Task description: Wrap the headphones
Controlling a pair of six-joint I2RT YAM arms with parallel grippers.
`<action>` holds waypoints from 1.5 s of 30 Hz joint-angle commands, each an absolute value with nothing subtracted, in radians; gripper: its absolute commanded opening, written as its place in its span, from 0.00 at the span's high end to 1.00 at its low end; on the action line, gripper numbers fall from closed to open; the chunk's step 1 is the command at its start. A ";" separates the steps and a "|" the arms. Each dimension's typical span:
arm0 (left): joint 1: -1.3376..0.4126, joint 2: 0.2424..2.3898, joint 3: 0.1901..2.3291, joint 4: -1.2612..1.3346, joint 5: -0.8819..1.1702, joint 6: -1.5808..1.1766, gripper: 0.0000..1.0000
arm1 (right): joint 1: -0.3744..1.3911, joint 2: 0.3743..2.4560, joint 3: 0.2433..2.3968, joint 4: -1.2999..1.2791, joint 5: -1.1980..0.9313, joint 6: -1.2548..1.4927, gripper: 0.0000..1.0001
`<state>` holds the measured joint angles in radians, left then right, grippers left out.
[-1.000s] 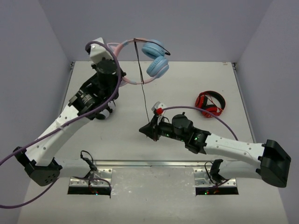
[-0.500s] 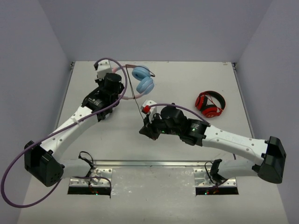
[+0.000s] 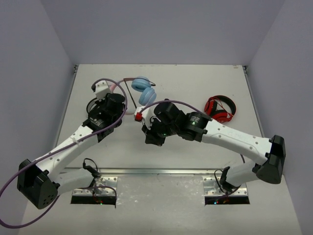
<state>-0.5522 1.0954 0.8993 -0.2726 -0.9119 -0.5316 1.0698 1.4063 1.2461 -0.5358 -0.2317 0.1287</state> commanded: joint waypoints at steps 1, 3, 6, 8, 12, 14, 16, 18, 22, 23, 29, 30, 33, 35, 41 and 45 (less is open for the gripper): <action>-0.577 1.060 0.850 -0.176 -0.943 -0.583 1.00 | 1.078 1.414 1.376 -0.672 -0.235 -0.044 0.99; -0.598 1.049 0.804 -0.158 -0.933 -0.558 1.00 | 1.077 1.428 1.408 -0.735 -0.192 -0.081 0.99; -0.650 1.013 0.715 -0.088 -0.870 -0.506 1.00 | 1.078 1.442 1.443 -0.781 -0.155 -0.165 0.99; -0.707 0.942 0.637 0.075 -0.821 -0.424 1.00 | 1.077 1.440 1.443 -0.791 -0.114 -0.228 0.99; -0.745 0.803 0.444 0.264 -0.574 -0.305 1.00 | 1.078 1.465 1.451 -0.828 -0.014 -0.325 0.99; -0.756 0.775 0.405 0.308 -0.455 -0.226 1.00 | 1.078 1.494 1.473 -0.863 0.060 -0.362 0.99; -0.790 0.752 0.364 0.310 -0.416 -0.189 1.00 | 1.078 1.512 1.488 -0.877 0.133 -0.385 0.99; -0.827 0.727 0.341 0.299 -0.420 -0.181 1.00 | 1.078 1.531 1.489 -0.885 0.181 -0.402 0.99; -0.879 0.725 0.333 0.328 -0.270 -0.154 1.00 | 1.075 1.526 1.428 -0.771 0.358 -0.468 0.99; -0.891 0.738 0.344 0.327 -0.227 -0.141 1.00 | 1.075 1.522 1.416 -0.753 0.405 -0.482 0.99; -1.023 0.821 0.393 0.247 -0.362 -0.147 1.00 | 1.055 1.456 1.313 -0.537 0.541 -0.581 0.99; -1.055 0.836 0.394 0.230 -0.382 -0.150 0.99 | 1.054 1.450 1.307 -0.528 0.541 -0.587 0.99; -1.098 0.867 0.410 0.175 -0.475 -0.181 1.00 | 1.043 1.428 1.310 -0.532 0.517 -0.578 0.99; -1.103 0.870 0.413 0.164 -0.488 -0.193 1.00 | 1.032 1.398 1.304 -0.532 0.479 -0.571 0.99; -1.103 0.796 0.402 0.158 -0.526 -0.224 1.00 | 0.959 1.326 1.287 -0.603 0.224 -0.485 0.98; -1.103 0.787 0.458 0.121 -0.555 -0.229 1.00 | 0.893 1.260 1.233 -0.581 0.045 -0.448 0.98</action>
